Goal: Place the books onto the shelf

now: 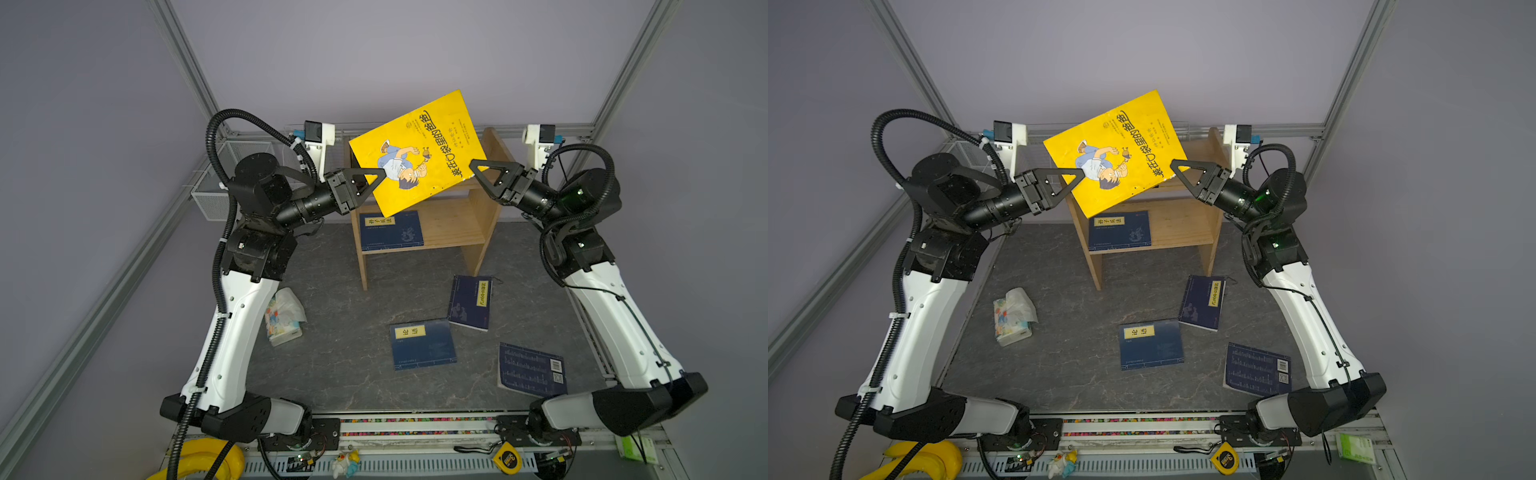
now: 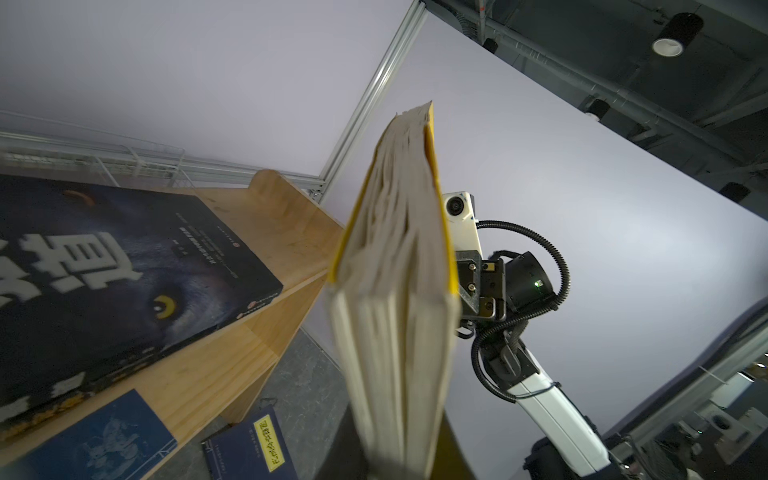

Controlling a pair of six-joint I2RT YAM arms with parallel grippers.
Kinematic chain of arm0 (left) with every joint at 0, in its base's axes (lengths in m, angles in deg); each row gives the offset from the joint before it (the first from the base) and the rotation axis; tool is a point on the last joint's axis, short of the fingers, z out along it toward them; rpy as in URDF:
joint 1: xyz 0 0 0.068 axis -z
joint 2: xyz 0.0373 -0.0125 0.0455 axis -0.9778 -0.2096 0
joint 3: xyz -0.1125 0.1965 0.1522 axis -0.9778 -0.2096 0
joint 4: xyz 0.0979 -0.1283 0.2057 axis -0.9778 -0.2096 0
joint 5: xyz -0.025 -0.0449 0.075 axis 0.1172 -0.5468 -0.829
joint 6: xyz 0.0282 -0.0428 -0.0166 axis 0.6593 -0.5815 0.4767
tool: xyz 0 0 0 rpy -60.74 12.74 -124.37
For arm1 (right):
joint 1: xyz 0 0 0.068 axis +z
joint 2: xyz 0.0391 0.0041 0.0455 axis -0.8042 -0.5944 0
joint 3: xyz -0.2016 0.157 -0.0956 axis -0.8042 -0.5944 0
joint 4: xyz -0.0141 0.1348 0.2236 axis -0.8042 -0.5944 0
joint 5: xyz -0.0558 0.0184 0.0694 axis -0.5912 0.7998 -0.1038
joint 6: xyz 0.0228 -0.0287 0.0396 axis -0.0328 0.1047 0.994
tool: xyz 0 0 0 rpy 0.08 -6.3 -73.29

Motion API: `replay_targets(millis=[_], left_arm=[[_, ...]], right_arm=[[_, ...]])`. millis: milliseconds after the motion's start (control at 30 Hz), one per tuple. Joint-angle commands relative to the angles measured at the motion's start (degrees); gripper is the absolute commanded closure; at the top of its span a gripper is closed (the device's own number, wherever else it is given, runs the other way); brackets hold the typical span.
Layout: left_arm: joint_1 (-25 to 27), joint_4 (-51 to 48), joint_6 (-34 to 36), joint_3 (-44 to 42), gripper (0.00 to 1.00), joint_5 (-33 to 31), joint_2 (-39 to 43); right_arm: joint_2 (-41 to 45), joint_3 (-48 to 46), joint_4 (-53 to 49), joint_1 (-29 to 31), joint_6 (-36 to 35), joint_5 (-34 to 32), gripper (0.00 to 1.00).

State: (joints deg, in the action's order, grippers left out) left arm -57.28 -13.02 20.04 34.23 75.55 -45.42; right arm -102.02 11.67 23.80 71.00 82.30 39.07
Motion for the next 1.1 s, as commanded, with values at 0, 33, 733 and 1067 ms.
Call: replay_targets(millis=[0, 33, 733, 1067], left_arm=[[-0.1, 1.1, 3.0, 1.9, 0.74, -7.6, 2.2], [-0.1, 0.9, 3.4, 1.6, 0.7, -9.0, 2.5], [3.2, 15.1, -9.1, -24.4, 0.24, -31.8, 13.9], [4.8, 20.7, -16.0, -21.2, 0.22, -33.7, 7.7]], right_arm=[[0.6, -2.6, 5.8, 0.1, 2.6, -8.0, 0.93], [0.7, -3.1, 6.5, 0.3, 2.8, -9.5, 0.93], [-6.0, -1.3, 17.1, 8.6, 7.4, -31.3, 0.93], [-7.8, -0.5, 19.6, 10.8, 9.2, -33.2, 0.93]])
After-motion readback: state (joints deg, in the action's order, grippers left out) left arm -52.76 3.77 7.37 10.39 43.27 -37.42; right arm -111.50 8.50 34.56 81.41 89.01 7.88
